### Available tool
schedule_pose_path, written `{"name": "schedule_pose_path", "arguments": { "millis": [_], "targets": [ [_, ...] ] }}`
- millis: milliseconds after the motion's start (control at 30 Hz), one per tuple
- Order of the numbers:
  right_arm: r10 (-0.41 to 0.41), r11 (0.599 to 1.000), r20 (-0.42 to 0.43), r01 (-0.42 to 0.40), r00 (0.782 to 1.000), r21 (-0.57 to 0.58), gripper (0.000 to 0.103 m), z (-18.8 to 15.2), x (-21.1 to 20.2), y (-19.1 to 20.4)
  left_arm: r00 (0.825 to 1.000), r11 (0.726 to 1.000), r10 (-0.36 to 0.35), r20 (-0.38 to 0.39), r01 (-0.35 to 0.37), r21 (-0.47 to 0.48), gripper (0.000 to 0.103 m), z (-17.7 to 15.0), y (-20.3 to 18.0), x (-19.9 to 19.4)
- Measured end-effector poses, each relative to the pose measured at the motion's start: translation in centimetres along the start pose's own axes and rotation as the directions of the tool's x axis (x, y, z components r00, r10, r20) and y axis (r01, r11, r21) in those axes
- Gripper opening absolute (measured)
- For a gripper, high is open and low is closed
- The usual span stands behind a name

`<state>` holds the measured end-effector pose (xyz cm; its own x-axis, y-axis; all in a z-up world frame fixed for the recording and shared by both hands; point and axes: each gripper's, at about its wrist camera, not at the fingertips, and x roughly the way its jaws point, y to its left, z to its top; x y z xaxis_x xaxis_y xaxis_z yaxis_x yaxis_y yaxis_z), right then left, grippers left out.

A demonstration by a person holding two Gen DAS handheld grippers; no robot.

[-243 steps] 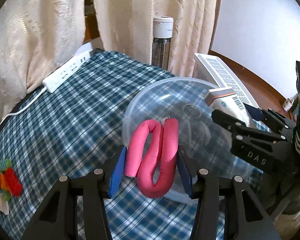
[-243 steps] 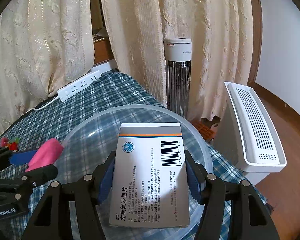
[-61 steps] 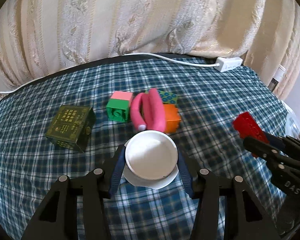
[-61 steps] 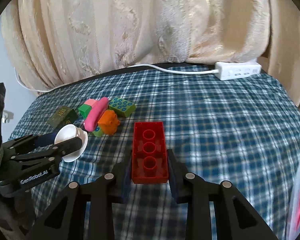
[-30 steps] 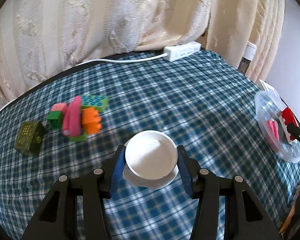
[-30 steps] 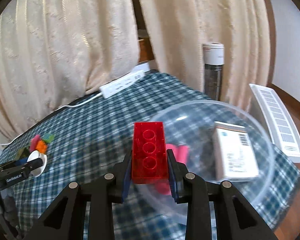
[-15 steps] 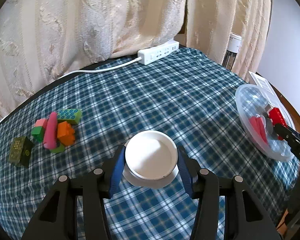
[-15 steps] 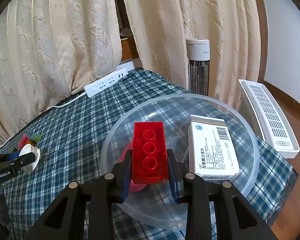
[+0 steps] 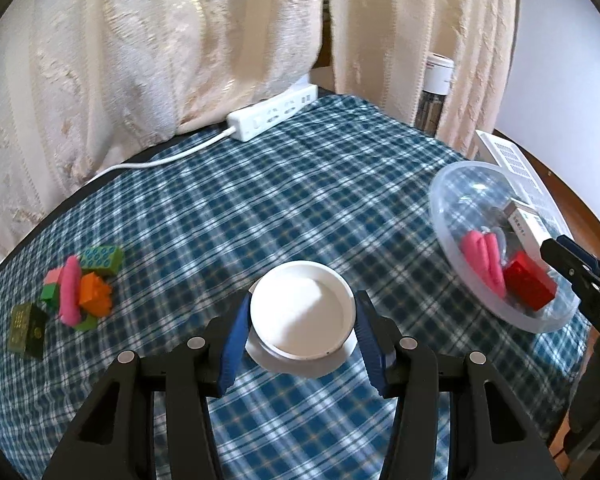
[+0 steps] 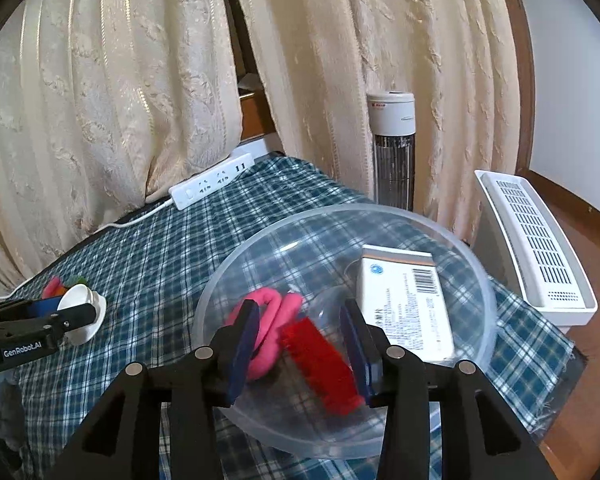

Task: Organize objects
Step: 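Carry the red block to the clear bowl and release it with the right gripper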

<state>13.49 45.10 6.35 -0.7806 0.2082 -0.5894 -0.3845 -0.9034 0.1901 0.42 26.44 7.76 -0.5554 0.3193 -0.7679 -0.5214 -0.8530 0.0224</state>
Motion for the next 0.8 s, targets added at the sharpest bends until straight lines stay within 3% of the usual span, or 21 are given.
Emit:
{"name": "schedule_pose_path", "arguments": {
  "millis": [133,267,800],
  "targets": [
    [-0.008,1.000,0.025,0.008,1.000,0.020,0.059,0.0,-0.6,-1.1,1.000,0.999,-0.030,0.001,0.030,0.030,0.052,1.0,-2.1,0.4],
    [-0.015,0.999,0.038,0.014,0.999,0.038,0.062,0.1,-1.0,-2.1,0.998,0.995,-0.069,0.007,0.068,0.072,0.052,2.3,-4.7,0.8],
    [-0.012,0.994,0.032,0.008,0.999,0.108,0.064,0.3,-0.5,-5.6,0.984,0.970,-0.179,0.001,0.176,0.167,0.052,6.7,-12.4,4.8]
  ]
}}
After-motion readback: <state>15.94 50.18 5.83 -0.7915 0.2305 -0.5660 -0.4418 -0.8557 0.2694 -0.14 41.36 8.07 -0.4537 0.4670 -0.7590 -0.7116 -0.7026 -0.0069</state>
